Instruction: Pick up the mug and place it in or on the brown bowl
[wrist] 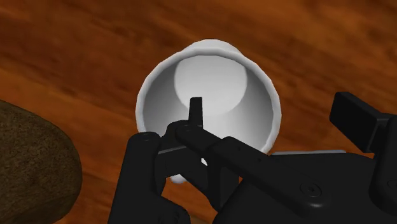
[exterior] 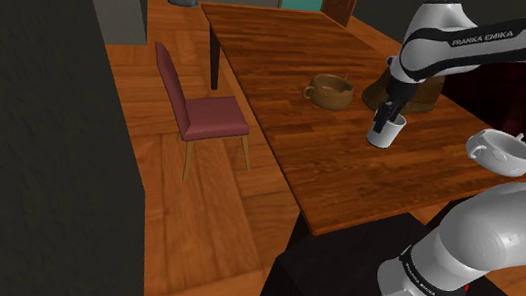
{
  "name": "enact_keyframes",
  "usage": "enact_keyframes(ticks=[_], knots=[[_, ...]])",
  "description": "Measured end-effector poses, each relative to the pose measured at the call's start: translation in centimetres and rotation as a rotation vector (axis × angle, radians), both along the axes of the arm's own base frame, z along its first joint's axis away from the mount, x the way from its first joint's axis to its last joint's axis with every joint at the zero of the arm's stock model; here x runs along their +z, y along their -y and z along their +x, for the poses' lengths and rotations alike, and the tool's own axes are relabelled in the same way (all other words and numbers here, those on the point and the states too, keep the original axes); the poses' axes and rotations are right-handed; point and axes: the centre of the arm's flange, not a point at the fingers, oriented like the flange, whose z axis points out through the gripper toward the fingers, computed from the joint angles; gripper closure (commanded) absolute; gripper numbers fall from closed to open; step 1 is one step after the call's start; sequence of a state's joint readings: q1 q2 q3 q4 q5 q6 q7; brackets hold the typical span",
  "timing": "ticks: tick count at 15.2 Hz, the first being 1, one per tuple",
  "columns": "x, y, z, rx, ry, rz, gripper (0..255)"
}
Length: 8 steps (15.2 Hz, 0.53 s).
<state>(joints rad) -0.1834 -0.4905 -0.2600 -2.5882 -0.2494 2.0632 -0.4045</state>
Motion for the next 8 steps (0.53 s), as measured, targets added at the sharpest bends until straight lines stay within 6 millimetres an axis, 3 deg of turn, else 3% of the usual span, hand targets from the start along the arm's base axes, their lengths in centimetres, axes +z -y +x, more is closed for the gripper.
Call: enact_keyframes(ticks=[2, 8], knots=[[-1.12, 0.11, -0.05, 0.0, -0.001, 0.0, 0], [-1.37, 0.21, -0.06, 0.0, 0.0, 0.0, 0]])
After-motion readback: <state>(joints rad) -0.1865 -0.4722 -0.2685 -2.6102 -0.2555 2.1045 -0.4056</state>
